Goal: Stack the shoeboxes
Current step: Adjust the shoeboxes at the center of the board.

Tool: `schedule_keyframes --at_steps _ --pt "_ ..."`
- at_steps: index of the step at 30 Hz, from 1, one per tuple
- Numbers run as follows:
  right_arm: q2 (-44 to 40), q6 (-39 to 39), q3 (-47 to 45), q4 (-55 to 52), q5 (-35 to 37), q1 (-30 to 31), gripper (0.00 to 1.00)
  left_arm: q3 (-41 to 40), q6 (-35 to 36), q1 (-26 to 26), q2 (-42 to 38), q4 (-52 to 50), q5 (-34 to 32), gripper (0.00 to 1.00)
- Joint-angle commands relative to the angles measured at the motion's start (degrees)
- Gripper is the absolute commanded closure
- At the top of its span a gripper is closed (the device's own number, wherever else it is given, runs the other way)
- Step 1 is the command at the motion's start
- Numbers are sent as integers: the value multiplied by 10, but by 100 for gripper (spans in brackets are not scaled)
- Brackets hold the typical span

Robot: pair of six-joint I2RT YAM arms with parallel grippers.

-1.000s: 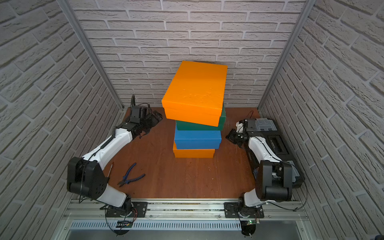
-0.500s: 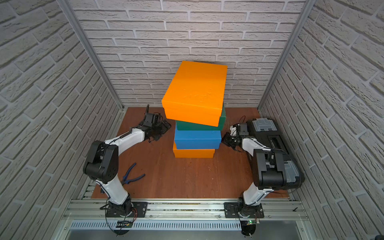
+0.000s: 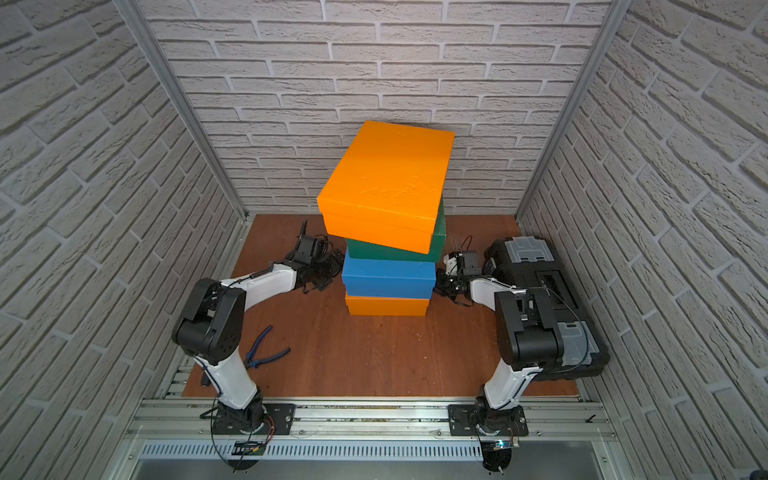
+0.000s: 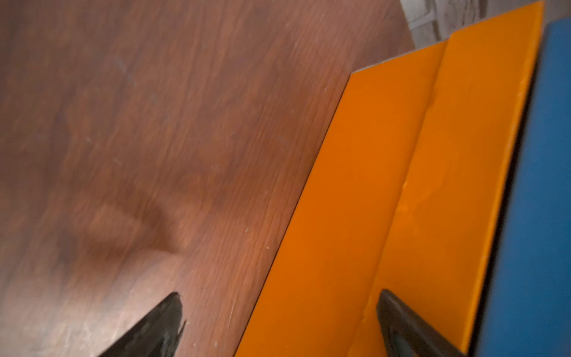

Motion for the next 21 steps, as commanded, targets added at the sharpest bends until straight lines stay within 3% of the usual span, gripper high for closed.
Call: schedule_keyframes --at_steps 1,21 --pt "-3 8 -5 27 -7 15 93 -22 -11 -3 -14 29 5 2" --pt "1 33 -10 35 30 98 92 -137 -2 -35 -149 25 -34 2"
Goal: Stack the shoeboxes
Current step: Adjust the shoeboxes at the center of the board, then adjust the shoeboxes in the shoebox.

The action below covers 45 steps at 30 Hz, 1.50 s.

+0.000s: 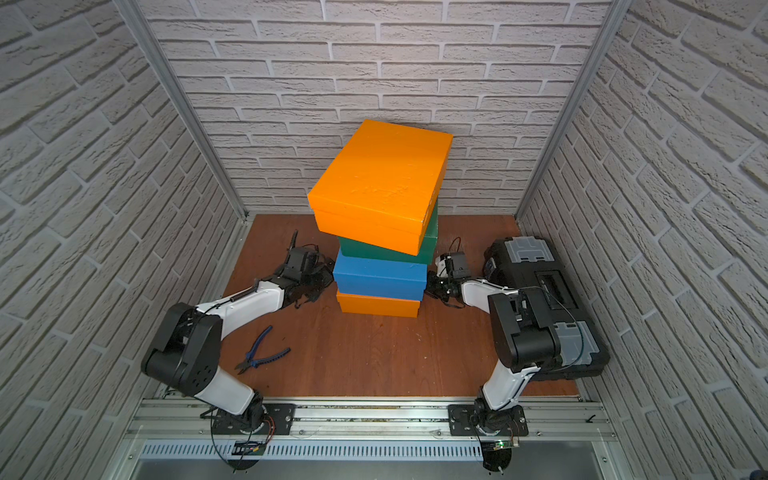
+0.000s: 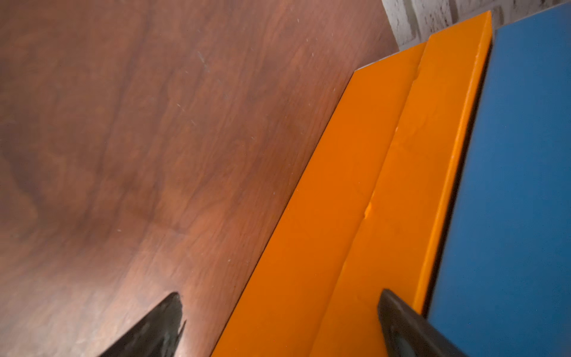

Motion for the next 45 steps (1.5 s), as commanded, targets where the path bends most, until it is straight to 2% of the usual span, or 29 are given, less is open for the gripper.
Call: schedule_keyframes --at_steps 1,14,18,24,30,37,45 --pt "2 11 -5 24 -22 44 92 -27 16 -16 -22 10 19 2" --pt "-4 10 -2 6 4 68 91 -84 26 -1 -93 -11 12 2" --pt "-19 -15 4 -44 16 43 91 -91 27 4 -113 -22 14 2" --pt "-69 -12 -19 -66 1 -20 90 -101 45 19 -164 -69 12 2" --pt "-134 5 -25 -92 3 -23 89 -107 57 51 -227 -109 5 2" --pt "-206 24 -17 -114 34 30 89 -93 69 55 -243 -133 -7 2" --pt "-194 32 4 -118 40 64 89 -112 45 54 -203 -86 13 2"
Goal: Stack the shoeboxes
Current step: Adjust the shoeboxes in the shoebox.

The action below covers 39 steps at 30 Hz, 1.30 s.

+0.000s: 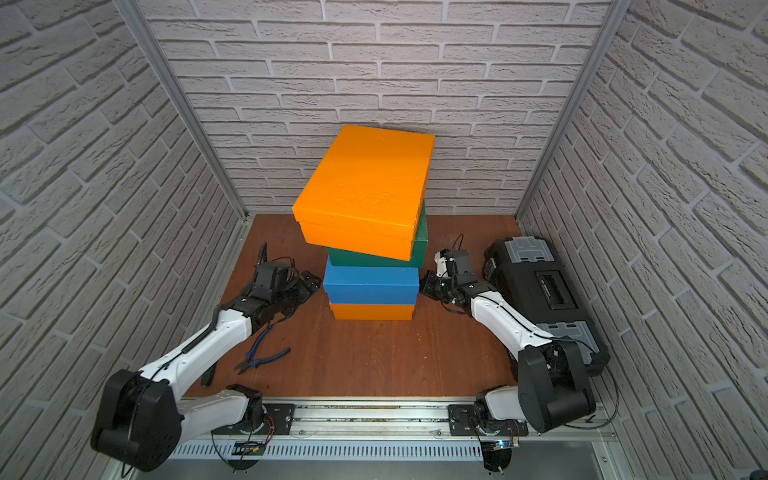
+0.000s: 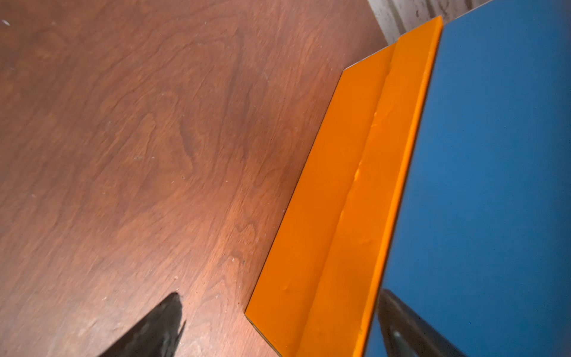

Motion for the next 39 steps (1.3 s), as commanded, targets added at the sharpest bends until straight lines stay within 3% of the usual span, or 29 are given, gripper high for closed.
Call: schedule_keyframes --at_steps 1,9,17,23,30,39 --pt "7 6 22 1 7 17 89 -12 -9 1 10 27 7 2" --pt "-3 -15 40 -31 30 10 89 9 1 4 15 18 8 2" --pt "-53 -55 109 -115 37 -70 89 126 48 17 0 -32 -12 2" --pt "-40 -62 186 -139 29 -75 89 193 49 10 -6 -25 -20 2" --pt "-17 -68 267 -160 28 -29 89 214 40 -26 -5 -10 -19 2" --pt "-27 -57 254 -149 43 30 89 201 28 -62 -26 -10 -25 2"
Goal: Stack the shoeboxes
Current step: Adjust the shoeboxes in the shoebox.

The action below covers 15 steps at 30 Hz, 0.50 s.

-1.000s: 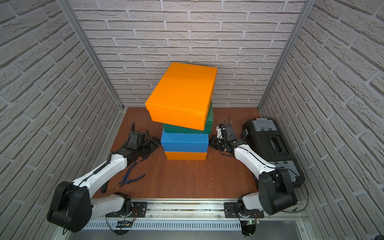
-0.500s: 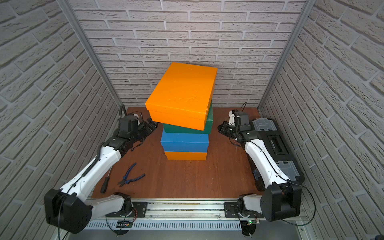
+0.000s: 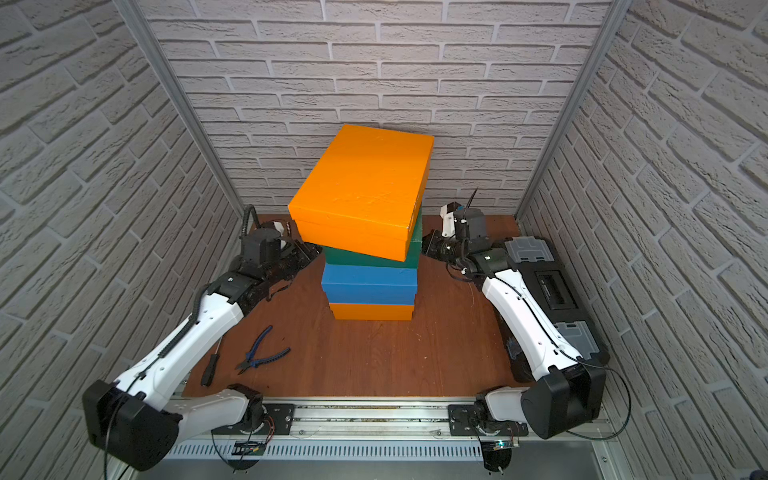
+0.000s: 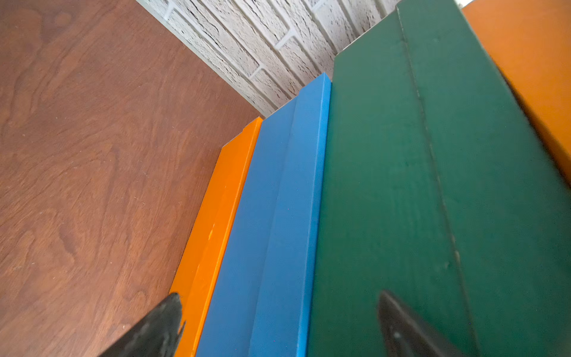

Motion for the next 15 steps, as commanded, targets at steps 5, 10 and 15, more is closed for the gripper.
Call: schedule_keyframes --at_steps 5,10,15 --pt "-18 4 -18 6 -6 45 89 -11 -3 -31 -52 5 -16 2" --pt "-35 14 -33 8 -1 58 89 -38 -6 -36 -84 -8 -25 2" --pt "-62 21 -51 4 6 77 89 -67 -14 -35 -107 -14 -29 2"
